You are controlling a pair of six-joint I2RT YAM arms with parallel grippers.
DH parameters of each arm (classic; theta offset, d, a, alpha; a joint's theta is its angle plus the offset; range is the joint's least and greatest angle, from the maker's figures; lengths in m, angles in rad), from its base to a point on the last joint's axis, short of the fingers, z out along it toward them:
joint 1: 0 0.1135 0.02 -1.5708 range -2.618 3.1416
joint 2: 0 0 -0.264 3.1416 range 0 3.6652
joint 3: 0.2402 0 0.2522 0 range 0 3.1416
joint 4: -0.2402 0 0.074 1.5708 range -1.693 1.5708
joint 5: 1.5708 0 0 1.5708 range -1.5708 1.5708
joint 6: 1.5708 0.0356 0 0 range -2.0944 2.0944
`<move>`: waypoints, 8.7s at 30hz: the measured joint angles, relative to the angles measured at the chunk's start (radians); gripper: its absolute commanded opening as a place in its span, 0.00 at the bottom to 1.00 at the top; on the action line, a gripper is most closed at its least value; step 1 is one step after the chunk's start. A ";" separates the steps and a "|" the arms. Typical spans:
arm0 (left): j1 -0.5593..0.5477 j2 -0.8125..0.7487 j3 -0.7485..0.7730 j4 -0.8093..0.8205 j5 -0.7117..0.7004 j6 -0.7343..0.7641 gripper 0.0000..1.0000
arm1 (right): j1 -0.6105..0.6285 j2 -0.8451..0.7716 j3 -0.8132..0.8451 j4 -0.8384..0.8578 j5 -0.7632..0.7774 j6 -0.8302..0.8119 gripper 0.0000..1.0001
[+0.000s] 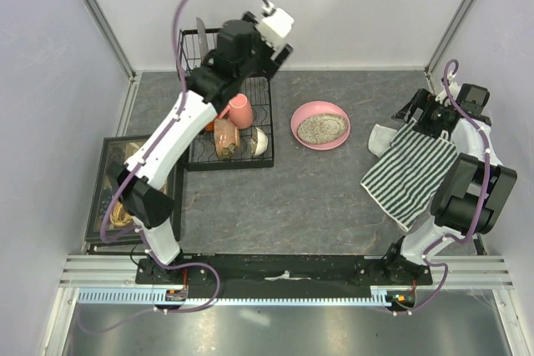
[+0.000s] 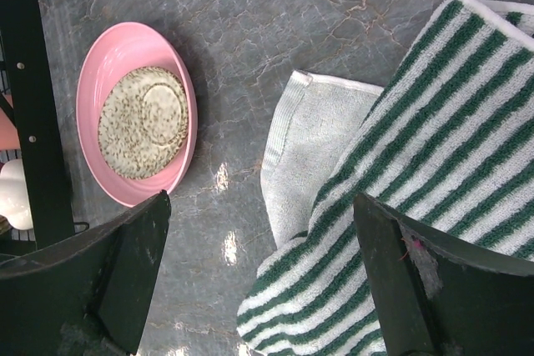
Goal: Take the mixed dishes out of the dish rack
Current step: Pick up the plate from the dish rack, then place the plate at the center of the board.
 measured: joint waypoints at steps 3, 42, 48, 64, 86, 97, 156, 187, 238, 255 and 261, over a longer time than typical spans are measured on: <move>0.067 -0.011 0.043 -0.021 0.009 -0.051 0.85 | 0.000 0.000 -0.003 0.003 -0.006 0.000 0.98; 0.544 0.221 0.182 -0.122 0.375 -0.422 0.54 | 0.000 0.052 -0.010 0.005 -0.036 -0.001 0.98; 0.558 0.224 0.184 -0.124 0.425 -0.428 0.45 | 0.000 0.057 -0.010 0.006 -0.035 -0.001 0.98; 0.587 0.233 0.190 -0.117 0.531 -0.447 0.20 | 0.000 0.064 -0.010 0.006 -0.035 -0.003 0.98; 0.594 0.229 0.190 -0.121 0.557 -0.507 0.04 | 0.000 0.079 -0.010 0.006 -0.036 -0.004 0.98; 0.594 0.195 0.190 -0.125 0.560 -0.509 0.01 | 0.000 0.079 -0.010 0.006 -0.036 -0.007 0.98; -0.085 -0.195 0.009 -0.084 0.159 0.032 0.02 | 0.000 0.080 -0.010 0.005 -0.038 -0.015 0.98; -0.322 0.261 -0.319 0.330 -0.150 0.585 0.02 | -0.031 0.080 -0.010 0.002 -0.049 -0.016 0.98; -0.328 0.495 -0.288 0.270 -0.028 0.592 0.33 | -0.060 0.093 -0.010 -0.005 -0.086 -0.016 0.98; -0.304 0.472 -0.281 0.259 -0.027 0.541 0.62 | -0.060 0.097 -0.010 -0.005 -0.087 -0.016 0.98; -0.303 0.434 -0.280 0.217 -0.025 0.523 0.71 | -0.060 0.098 -0.010 -0.005 -0.090 -0.016 0.98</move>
